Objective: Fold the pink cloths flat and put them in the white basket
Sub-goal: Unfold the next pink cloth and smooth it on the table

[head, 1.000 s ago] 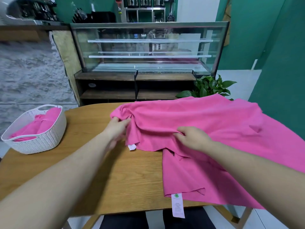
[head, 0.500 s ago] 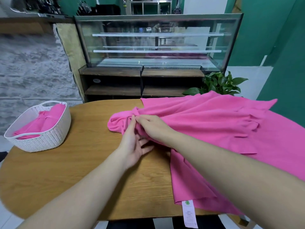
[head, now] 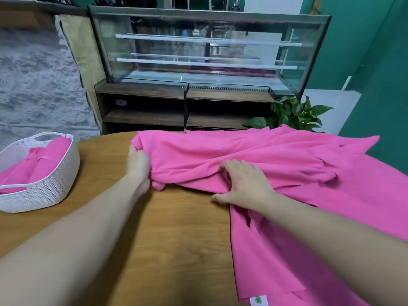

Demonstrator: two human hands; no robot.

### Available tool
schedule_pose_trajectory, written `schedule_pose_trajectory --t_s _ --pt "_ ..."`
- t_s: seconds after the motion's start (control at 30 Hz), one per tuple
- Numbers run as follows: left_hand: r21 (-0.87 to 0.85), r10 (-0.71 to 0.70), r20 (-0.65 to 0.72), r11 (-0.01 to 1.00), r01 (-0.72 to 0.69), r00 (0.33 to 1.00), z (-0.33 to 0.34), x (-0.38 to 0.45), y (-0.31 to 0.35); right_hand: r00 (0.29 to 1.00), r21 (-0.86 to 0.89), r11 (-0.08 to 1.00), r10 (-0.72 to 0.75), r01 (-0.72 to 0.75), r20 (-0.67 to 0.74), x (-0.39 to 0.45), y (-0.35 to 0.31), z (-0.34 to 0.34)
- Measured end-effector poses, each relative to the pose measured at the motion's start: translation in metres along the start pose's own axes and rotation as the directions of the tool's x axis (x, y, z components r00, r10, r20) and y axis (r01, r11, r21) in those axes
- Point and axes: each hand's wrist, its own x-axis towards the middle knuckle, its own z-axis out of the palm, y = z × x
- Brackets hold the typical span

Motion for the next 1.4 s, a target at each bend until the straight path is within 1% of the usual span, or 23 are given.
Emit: schedule_pose_trajectory --t_s 0.07,0.1,0.23,0.33,0.4,0.43,0.53,0.6,0.67,0.7,0.73,0.77,0.8,0.83,0.87,0.9,0.97,1.1,1.17,1.27,1.3,1.33,1.4 --pt "0.038 0.068 -0.052 0.997 -0.066 0.996 -0.004 0.017 -0.001 0.996 -0.160 0.987 0.027 -0.013 0.088 0.001 0.017 0.008" --pt "0.041 0.096 -0.095 0.995 -0.092 0.991 -0.006 0.028 -0.001 0.992 -0.182 0.983 0.059 -0.038 0.114 0.002 0.026 0.012" --pt "0.031 0.146 -0.214 0.989 -0.143 0.966 -0.023 0.086 -0.010 0.989 -0.107 0.986 0.133 -0.126 0.063 0.005 0.051 0.022" --pt "0.129 0.045 -0.098 0.991 -0.032 0.994 -0.010 0.092 -0.008 0.987 -0.066 0.985 0.158 -0.157 0.015 0.012 0.055 0.024" --pt "0.300 -0.035 -0.023 0.953 0.040 0.999 0.006 0.090 -0.007 0.975 -0.016 0.975 0.221 -0.221 0.014 0.017 0.053 0.023" --pt "0.376 -0.046 -0.026 0.925 0.053 0.999 0.013 0.086 -0.007 0.968 0.004 0.968 0.252 -0.252 0.016 0.020 0.052 0.023" --pt "0.520 0.044 -0.220 0.850 0.079 0.975 0.025 0.082 -0.009 0.948 0.105 0.943 0.317 -0.317 0.015 0.030 0.045 0.021" --pt "0.485 0.099 -0.382 0.868 0.108 0.919 0.034 0.061 -0.009 0.939 0.200 0.918 0.339 -0.343 0.054 0.037 0.034 0.017" --pt "0.466 0.225 -0.436 0.885 0.005 0.872 0.044 0.026 -0.011 0.943 0.311 0.890 0.324 -0.332 0.080 0.042 0.017 0.011" --pt "0.455 0.266 -0.391 0.888 -0.066 0.881 0.048 0.008 -0.017 0.949 0.372 0.875 0.306 -0.310 0.072 0.044 0.009 0.007" --pt "0.383 0.243 -0.302 0.917 -0.116 0.922 0.054 -0.013 -0.026 0.955 0.432 0.855 0.291 -0.288 0.060 0.045 0.000 0.002" --pt "0.270 0.138 -0.165 0.959 -0.090 0.977 0.058 -0.033 -0.035 0.955 0.489 0.826 0.291 -0.281 0.057 0.045 -0.009 -0.004" --pt "0.189 0.006 0.003 0.982 -0.007 1.000 0.062 -0.054 -0.041 0.955 0.533 0.799 0.292 -0.278 0.060 0.045 -0.018 -0.011" --pt "0.153 -0.106 0.177 0.985 0.080 0.978 0.064 -0.071 -0.050 0.954 0.558 0.782 0.290 -0.280 0.072 0.046 -0.027 -0.017" --pt "0.158 -0.152 0.344 0.982 0.103 0.926 0.065 -0.085 -0.058 0.957 0.571 0.773 0.276 -0.276 0.088 0.045 -0.037 -0.023" --pt "0.201 -0.145 0.470 0.978 0.055 0.871 0.066 -0.092 -0.068 0.963 0.581 0.770 0.247 -0.263 0.108 0.044 -0.047 -0.029" --pt "0.209 -0.100 0.566 0.978 -0.025 0.818 0.065 -0.103 -0.074 0.980 0.582 0.789 0.147 -0.196 0.131 0.037 -0.063 -0.039" --pt "0.059 -0.021 0.488 0.998 -0.009 0.872 0.061 -0.114 -0.062 0.997 0.581 0.812 0.001 -0.047 0.078 0.015 -0.078 -0.055" --pt "0.109 -0.013 0.443 0.993 -0.040 0.896 0.058 -0.115 -0.055 1.000 0.653 0.757 -0.027 0.016 0.006 0.008 -0.078 -0.052" --pt "0.322 0.061 0.385 0.926 -0.196 0.921 0.057 -0.113 -0.038 0.996 0.749 0.659 -0.006 0.070 -0.088 -0.010 -0.061 -0.046" --pt "0.349 0.107 0.347 0.908 -0.234 0.932 0.057 -0.113 -0.032 0.987 0.727 0.675 -0.003 0.122 -0.162 -0.019 -0.052 -0.043" --pt "0.336 0.139 0.305 0.910 -0.243 0.942 0.057 -0.114 -0.023 0.958 0.646 0.735 -0.018 0.207 -0.287 -0.027 -0.042 -0.038" --pt "0.233 0.150 0.217 0.952 -0.200 0.965 0.055 -0.117 -0.008 0.836 0.311 0.894 -0.115 0.322 -0.536 -0.041 -0.017 -0.023"
